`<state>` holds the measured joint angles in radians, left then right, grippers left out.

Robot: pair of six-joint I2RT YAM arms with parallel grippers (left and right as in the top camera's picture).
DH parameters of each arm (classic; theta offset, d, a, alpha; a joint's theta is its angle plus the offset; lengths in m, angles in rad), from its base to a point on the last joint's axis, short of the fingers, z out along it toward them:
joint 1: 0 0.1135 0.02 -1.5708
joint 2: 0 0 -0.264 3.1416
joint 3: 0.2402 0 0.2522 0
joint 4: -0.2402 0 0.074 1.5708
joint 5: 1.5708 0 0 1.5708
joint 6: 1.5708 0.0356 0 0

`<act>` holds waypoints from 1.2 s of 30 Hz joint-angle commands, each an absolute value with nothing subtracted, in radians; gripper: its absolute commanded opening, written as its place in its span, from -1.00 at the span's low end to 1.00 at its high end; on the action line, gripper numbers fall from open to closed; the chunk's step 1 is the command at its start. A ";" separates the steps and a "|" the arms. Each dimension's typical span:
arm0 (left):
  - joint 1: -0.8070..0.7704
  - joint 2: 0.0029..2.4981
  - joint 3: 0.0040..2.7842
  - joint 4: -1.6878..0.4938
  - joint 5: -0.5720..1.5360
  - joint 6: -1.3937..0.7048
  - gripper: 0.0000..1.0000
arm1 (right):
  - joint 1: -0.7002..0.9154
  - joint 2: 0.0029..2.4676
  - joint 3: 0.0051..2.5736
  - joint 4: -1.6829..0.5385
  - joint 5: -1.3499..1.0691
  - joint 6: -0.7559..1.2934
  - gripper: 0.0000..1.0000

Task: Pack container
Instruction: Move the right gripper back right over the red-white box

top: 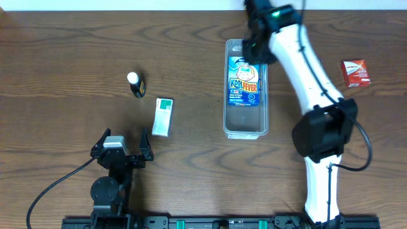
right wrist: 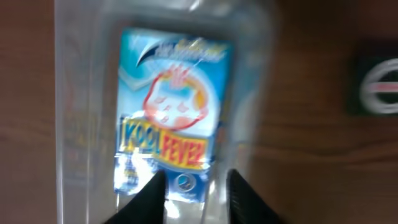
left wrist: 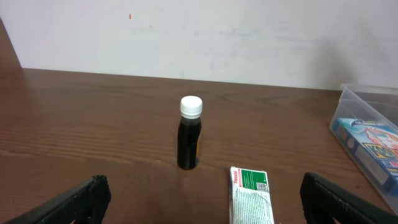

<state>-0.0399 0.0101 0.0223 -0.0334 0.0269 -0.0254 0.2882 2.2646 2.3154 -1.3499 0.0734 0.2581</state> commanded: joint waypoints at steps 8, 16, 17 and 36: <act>-0.035 0.004 0.004 -0.071 0.015 -0.019 0.96 | 0.010 2.168 2.369 -1.426 0.075 -0.132 0.73; -0.035 0.004 0.004 -0.071 0.015 -0.019 0.96 | -0.153 2.173 2.271 -1.355 0.074 -0.204 0.88; -0.035 0.004 0.004 -0.071 0.015 -0.019 0.96 | -0.165 2.173 2.267 -1.344 0.074 -0.220 0.88; -0.035 0.004 0.004 -0.071 0.015 -0.019 0.96 | -0.435 2.194 2.065 -1.065 -0.067 -0.453 0.95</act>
